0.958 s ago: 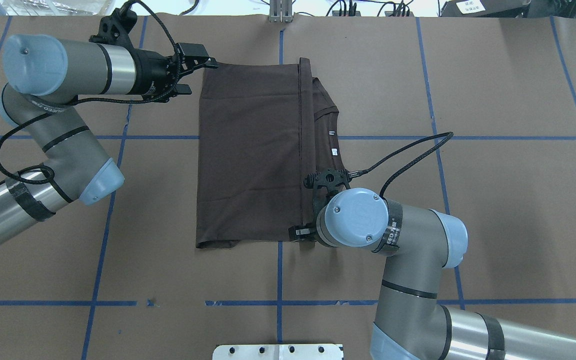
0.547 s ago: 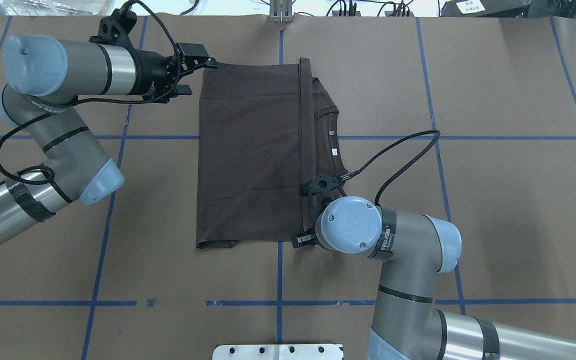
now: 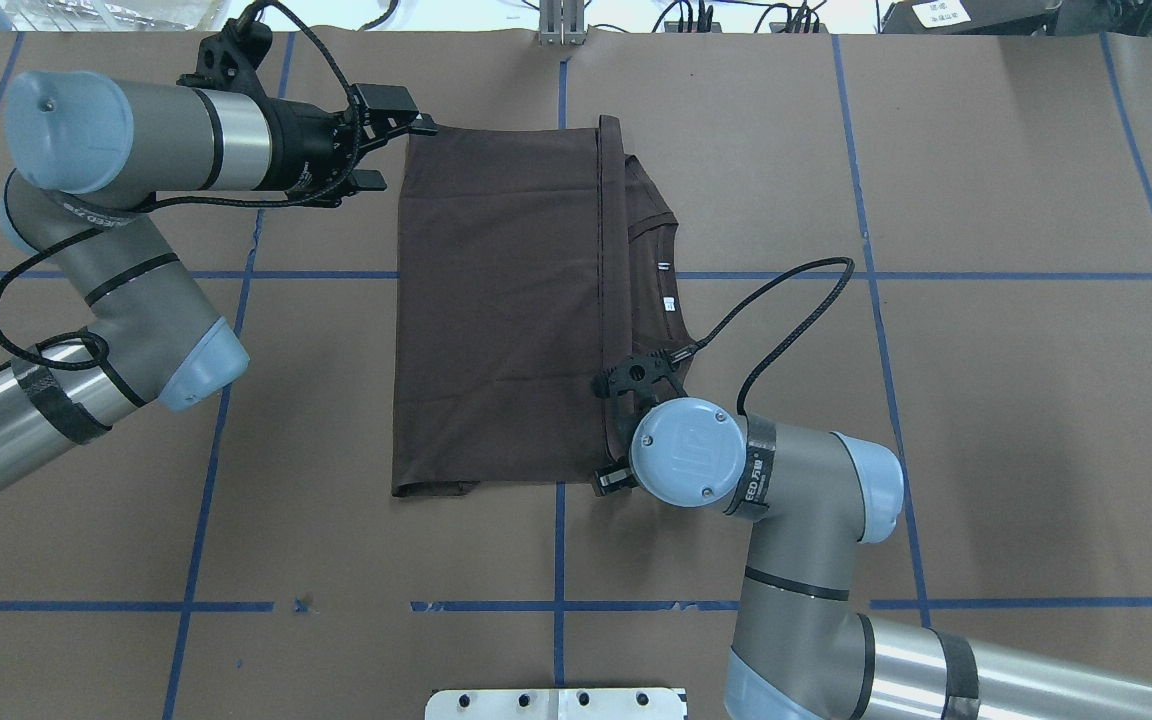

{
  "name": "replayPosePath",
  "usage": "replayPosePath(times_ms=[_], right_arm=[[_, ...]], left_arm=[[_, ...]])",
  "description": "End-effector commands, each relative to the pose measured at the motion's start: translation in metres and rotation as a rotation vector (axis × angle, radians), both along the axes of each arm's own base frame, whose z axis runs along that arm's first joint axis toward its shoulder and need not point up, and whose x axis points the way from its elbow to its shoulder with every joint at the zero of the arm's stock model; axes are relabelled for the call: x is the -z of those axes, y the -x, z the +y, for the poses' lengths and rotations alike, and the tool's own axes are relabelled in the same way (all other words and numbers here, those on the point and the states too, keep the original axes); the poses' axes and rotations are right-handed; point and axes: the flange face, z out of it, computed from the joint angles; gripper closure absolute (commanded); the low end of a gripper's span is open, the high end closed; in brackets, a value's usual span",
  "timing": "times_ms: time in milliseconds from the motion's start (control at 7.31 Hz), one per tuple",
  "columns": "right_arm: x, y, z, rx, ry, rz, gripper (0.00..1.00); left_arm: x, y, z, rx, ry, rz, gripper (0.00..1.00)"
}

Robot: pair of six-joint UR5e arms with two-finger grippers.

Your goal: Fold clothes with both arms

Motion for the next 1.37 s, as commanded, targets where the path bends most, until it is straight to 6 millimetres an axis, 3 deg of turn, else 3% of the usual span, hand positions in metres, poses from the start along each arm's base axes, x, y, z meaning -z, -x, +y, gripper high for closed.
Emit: replayPosePath(times_ms=[0,137,274,410,821,1094,1231], right_arm=[[-0.021,-0.039,-0.023,0.025,-0.055,0.033,0.0],[-0.032,-0.05,-0.019,0.025,-0.053,0.042,0.0],[-0.056,-0.058,-0.017,0.021,-0.043,0.073,0.0],[-0.053,-0.07,-0.018,0.014,-0.046,0.06,0.0],[0.009,-0.058,-0.02,-0.163,0.075,-0.092,0.0],[0.018,-0.054,-0.017,-0.425,0.332,-0.192,0.01],[0.019,-0.049,-0.009,-0.54,0.455,-0.231,0.11]], left_arm=[[0.0,0.0,0.0,0.001,0.015,0.011,0.0],[0.001,0.0,0.0,0.003,0.029,0.02,0.0],[0.0,-0.001,0.001,0.001,0.029,0.02,0.0],[0.001,0.0,0.001,0.001,0.026,0.021,0.0],[0.001,0.0,0.001,0.001,0.023,0.022,0.0],[0.001,0.0,0.002,-0.005,0.025,0.021,0.0],[-0.001,-0.001,0.002,-0.005,0.025,0.016,0.0]])
